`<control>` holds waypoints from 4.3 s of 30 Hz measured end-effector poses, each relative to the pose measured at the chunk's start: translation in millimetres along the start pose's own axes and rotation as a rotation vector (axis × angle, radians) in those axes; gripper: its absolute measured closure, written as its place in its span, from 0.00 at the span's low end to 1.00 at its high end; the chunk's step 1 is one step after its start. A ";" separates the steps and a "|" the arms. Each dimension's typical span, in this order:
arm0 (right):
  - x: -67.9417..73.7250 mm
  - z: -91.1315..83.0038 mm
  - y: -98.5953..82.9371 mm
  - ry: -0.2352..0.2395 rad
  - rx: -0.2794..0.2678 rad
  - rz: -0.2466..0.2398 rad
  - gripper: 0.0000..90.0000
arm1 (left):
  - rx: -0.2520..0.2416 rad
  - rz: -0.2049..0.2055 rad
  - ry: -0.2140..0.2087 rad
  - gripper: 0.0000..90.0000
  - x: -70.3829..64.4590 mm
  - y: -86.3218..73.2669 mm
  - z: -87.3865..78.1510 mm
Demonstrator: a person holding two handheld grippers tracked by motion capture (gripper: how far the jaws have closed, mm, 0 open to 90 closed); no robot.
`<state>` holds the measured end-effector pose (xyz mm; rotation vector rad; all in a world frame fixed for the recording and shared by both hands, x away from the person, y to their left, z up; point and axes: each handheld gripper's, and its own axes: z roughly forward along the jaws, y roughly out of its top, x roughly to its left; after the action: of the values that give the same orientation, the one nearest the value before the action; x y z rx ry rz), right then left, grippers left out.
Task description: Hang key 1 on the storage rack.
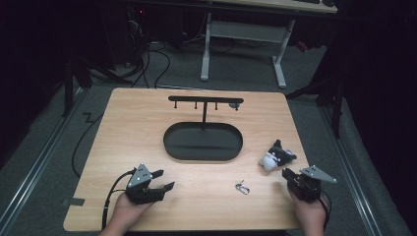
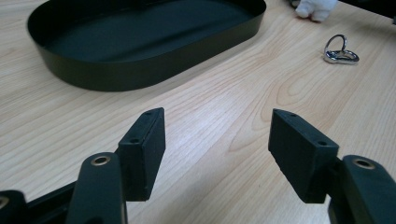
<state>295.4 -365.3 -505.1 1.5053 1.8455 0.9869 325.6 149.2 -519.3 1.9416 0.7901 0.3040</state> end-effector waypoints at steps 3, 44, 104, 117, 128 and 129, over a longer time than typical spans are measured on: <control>-14.1 4.1 7.3 -0.081 0.028 0.005 1.00 | -0.001 -0.010 0.011 0.41 1.2 -3.1 -5.2; 2.9 47.4 26.2 -0.023 0.076 -0.063 0.78 | -0.027 -0.039 0.075 0.41 -0.3 -15.6 -36.1; 39.8 38.1 49.1 0.073 0.711 -0.188 0.36 | 0.002 0.042 0.019 0.41 -3.3 6.2 5.5; 41.8 45.3 54.8 0.108 0.826 -0.182 0.31 | 0.012 0.056 0.005 0.41 -4.7 6.1 7.3; 43.0 63.7 87.0 0.120 0.774 -0.104 0.18 | 0.012 0.067 -0.006 0.41 -6.1 6.6 7.5; 42.1 67.1 89.7 0.117 0.776 -0.092 0.18 | 0.012 0.067 -0.006 0.41 -6.1 6.6 7.5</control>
<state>390.6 -302.1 -469.1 1.7690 2.5238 0.3064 327.4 138.0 -516.6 1.9821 0.7255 0.3345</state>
